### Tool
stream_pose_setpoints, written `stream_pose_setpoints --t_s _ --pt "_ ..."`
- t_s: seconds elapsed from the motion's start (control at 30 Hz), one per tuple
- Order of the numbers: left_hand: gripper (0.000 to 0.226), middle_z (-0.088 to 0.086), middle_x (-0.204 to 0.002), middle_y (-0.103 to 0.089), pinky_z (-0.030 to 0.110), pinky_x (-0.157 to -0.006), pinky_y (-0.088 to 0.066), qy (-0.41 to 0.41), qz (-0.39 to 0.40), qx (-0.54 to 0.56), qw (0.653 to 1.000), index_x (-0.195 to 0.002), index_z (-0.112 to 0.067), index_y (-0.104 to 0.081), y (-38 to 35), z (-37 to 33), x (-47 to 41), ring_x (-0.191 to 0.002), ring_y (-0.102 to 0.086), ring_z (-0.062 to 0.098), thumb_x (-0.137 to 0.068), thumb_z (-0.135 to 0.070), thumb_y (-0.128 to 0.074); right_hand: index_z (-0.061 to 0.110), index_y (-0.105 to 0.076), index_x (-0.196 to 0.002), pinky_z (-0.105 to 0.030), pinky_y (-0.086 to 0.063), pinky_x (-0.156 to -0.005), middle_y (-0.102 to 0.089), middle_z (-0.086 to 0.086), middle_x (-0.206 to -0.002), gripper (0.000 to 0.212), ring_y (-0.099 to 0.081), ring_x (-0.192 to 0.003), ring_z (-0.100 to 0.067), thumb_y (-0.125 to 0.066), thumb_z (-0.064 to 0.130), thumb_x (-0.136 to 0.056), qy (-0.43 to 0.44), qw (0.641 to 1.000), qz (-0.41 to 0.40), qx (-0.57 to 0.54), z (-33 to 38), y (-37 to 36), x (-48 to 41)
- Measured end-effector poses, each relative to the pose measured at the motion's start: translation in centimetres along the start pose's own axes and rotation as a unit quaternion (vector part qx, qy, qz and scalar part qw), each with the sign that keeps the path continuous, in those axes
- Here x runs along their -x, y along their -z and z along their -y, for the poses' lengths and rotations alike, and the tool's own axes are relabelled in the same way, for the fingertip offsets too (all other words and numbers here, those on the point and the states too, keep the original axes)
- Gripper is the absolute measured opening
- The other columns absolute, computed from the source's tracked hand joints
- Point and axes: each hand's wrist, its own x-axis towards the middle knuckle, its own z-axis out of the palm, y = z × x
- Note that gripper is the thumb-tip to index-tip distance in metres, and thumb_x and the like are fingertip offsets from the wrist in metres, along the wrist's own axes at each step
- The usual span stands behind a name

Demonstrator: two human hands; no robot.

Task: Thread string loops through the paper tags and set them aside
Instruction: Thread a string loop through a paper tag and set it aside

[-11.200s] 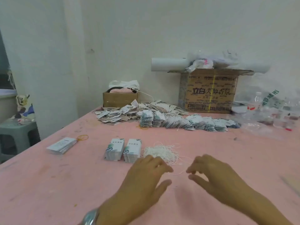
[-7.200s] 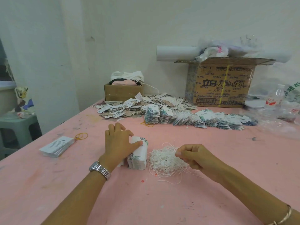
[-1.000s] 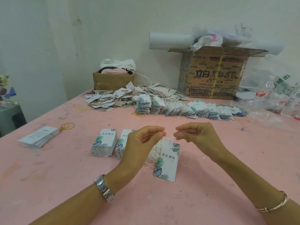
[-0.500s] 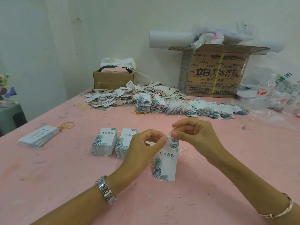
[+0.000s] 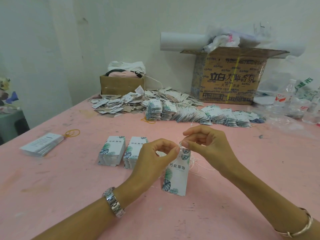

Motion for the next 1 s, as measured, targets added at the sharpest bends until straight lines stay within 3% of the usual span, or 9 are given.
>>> stream_pose_setpoints --t_s 0.13,0.33,0.43,0.7,0.83,1.0 --pt "0.006 -0.007 -0.078 -0.074 0.011 -0.063 -0.043 0.003 0.005 -0.010 1.000 -0.080 -0.023 -0.074 0.1 0.1 0.0 -0.073 -0.064 0.003 -0.086 -0.020 -0.075 0.011 -0.070 -0.095 -0.052 -0.048 -0.070 -0.076 -0.005 -0.079 0.024 -0.068 -0.074 -0.032 -0.081 0.015 -0.074 0.005 1.000 0.006 0.003 -0.2 0.0 0.0" --pt "0.009 -0.010 -0.072 -0.072 0.007 -0.059 -0.039 -0.004 0.000 -0.033 0.999 -0.078 -0.024 -0.074 0.2 -0.2 0.1 -0.067 -0.060 -0.001 -0.085 -0.020 -0.075 0.012 -0.070 -0.093 -0.026 -0.042 -0.063 -0.075 0.001 -0.077 0.018 -0.065 -0.069 -0.012 -0.080 0.009 -0.078 0.042 0.997 0.024 0.052 -0.4 -0.2 0.1" --pt "0.005 -0.015 -0.071 -0.070 0.007 -0.061 -0.040 -0.024 -0.001 -0.088 0.996 -0.080 -0.025 -0.074 0.3 -0.4 0.2 -0.068 -0.060 -0.004 -0.086 -0.025 -0.075 0.011 -0.071 -0.091 -0.022 -0.043 -0.061 -0.073 0.003 -0.076 0.017 -0.064 -0.069 -0.006 -0.079 0.003 -0.078 0.059 0.995 0.025 0.071 -0.5 -0.3 0.2" --pt "0.011 -0.021 -0.077 -0.066 0.029 -0.075 -0.049 -0.084 -0.007 -0.197 0.977 -0.077 -0.032 -0.069 0.6 -0.4 0.4 -0.079 -0.062 0.007 -0.083 -0.041 -0.070 0.008 -0.069 -0.093 -0.032 -0.051 -0.071 -0.070 -0.003 -0.072 0.018 -0.065 -0.070 -0.017 -0.076 -0.002 -0.079 0.012 0.999 0.049 0.004 -1.0 -0.6 0.4" --pt "0.013 -0.020 -0.076 -0.066 0.031 -0.074 -0.050 -0.095 -0.011 -0.210 0.973 -0.075 -0.032 -0.068 0.7 -0.3 0.3 -0.079 -0.062 0.006 -0.079 -0.044 -0.066 0.007 -0.069 -0.092 -0.028 -0.052 -0.072 -0.069 -0.003 -0.071 0.018 -0.065 -0.070 -0.014 -0.077 -0.002 -0.078 0.009 0.999 0.048 0.001 -1.1 -0.9 0.5" --pt "0.008 -0.019 -0.074 -0.066 0.030 -0.072 -0.050 -0.096 -0.009 -0.214 0.972 -0.076 -0.029 -0.070 0.8 -0.1 0.4 -0.077 -0.062 0.004 -0.082 -0.032 -0.074 0.008 -0.070 -0.092 -0.030 -0.054 -0.075 -0.070 -0.004 -0.072 0.020 -0.066 -0.070 -0.015 -0.076 -0.005 -0.079 0.009 0.999 0.045 0.010 -1.1 -1.1 0.7"
